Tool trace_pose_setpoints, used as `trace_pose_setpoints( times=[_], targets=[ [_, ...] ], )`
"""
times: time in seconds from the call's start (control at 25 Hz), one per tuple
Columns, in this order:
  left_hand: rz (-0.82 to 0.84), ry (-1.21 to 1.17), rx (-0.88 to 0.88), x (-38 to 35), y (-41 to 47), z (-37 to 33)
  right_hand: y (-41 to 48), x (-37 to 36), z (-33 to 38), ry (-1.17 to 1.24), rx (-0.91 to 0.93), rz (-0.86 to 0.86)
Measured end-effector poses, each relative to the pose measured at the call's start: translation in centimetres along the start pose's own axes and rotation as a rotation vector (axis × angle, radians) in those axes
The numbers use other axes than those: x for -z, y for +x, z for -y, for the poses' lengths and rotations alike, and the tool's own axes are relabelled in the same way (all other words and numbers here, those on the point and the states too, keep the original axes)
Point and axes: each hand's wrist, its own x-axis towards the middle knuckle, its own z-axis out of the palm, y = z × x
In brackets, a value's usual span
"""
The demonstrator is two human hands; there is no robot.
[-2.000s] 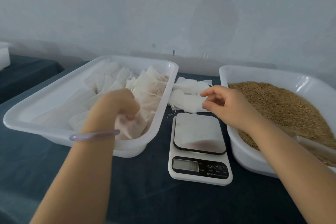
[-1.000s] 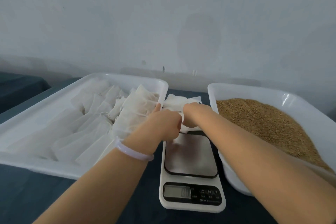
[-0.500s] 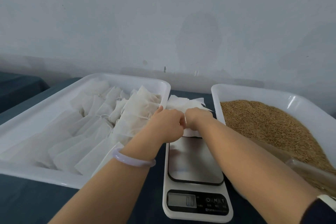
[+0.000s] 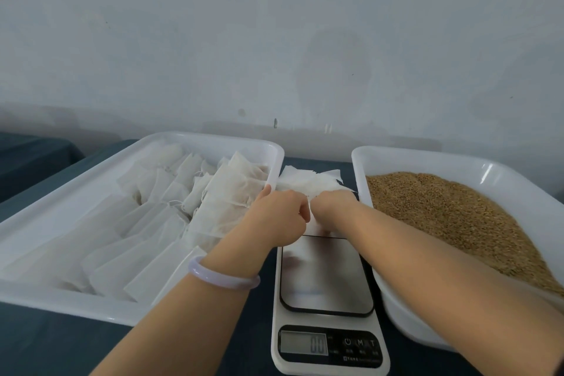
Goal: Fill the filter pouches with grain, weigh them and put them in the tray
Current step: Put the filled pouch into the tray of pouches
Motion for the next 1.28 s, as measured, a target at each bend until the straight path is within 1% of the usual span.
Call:
trace_pose_setpoints(
  times=[0.12, 0.24, 0.28, 0.36, 0.4, 0.44, 0.52, 0.56, 0.6, 0.64, 0.72, 0.76, 0.8, 0.84, 0.92, 0.96, 1.08, 1.12, 1.16, 1.28],
  targets=[
    [0.017, 0.011, -0.003, 0.0, 0.0, -0.1, 0.0, 0.0, 0.0, -0.031, 0.001, -0.018],
    [-0.002, -0.037, 0.007, 0.2, -0.2, -0.2, -0.3, 0.0, 0.0, -0.013, -0.009, -0.055],
    [-0.01, -0.059, 0.013, 0.3, -0.2, -0.2, -0.7, 0.3, -0.2, 0.009, -0.018, -0.095],
    [0.003, -0.082, 0.035, 0.4, -0.4, -0.3, -2.0, 1.0, -1.0, 0.097, -0.031, -0.25],
    [0.032, -0.046, 0.041, 0.4, -0.4, -0.2, -2.6, 1.3, -1.6, 0.18, -0.02, -0.346],
    [0.056, 0.008, 0.044, 0.3, -0.4, -0.3, -3.6, 1.7, -2.4, 0.317, 0.003, -0.422],
    [0.041, 0.04, 0.044, 0.0, -0.4, -0.5, -6.3, 2.1, -4.1, 0.731, 0.086, -0.473],
    [0.021, -0.037, 0.062, 0.1, -0.5, -0.7, -7.8, 2.0, -4.8, 0.918, 0.16, -0.481],
    [0.024, -0.196, 0.073, 0.4, -0.6, -0.9, -9.2, 2.0, -5.2, 1.036, 0.227, -0.483],
    [0.064, -0.418, 0.047, 0.7, -0.7, -1.1, -10.3, 2.0, -5.5, 1.091, 0.285, -0.492],
    [0.195, -0.885, -0.119, 0.9, -0.5, -1.6, -11.8, 1.7, -5.4, 1.165, 0.419, -0.48],
    [0.261, -1.038, -0.181, 0.9, -0.5, -1.7, -12.2, 1.5, -5.2, 1.213, 0.457, -0.456],
    [0.27, -1.128, -0.186, 0.9, -0.5, -1.8, -12.1, 1.0, -5.2, 1.243, 0.474, -0.44],
    [0.231, -1.161, -0.15, 0.9, -0.6, -1.9, -12.1, 0.7, -5.2, 1.262, 0.472, -0.428],
    [0.069, -1.132, -0.046, 0.8, -0.4, -1.7, -11.6, -0.3, -5.3, 1.293, 0.434, -0.39],
    [0.007, -1.094, -0.013, 0.7, -0.2, -1.5, -11.2, -0.6, -5.4, 1.371, 0.414, -0.378],
    [-0.076, -0.993, 0.012, 0.7, -0.2, -1.1, -10.5, -0.6, -5.7, 1.804, 0.37, -0.34],
    [-0.075, -0.986, 0.023, 0.7, -0.2, -1.1, -10.4, -0.7, -5.7, 1.866, 0.366, -0.343],
    [-0.055, -0.988, 0.028, 0.8, -0.4, -1.2, -10.4, -0.8, -5.5, 1.835, 0.351, -0.38],
    [0.058, -1.022, 0.021, 0.8, -0.6, -1.2, -10.5, -1.2, -5.0, 1.569, 0.259, -0.612]
  ],
)
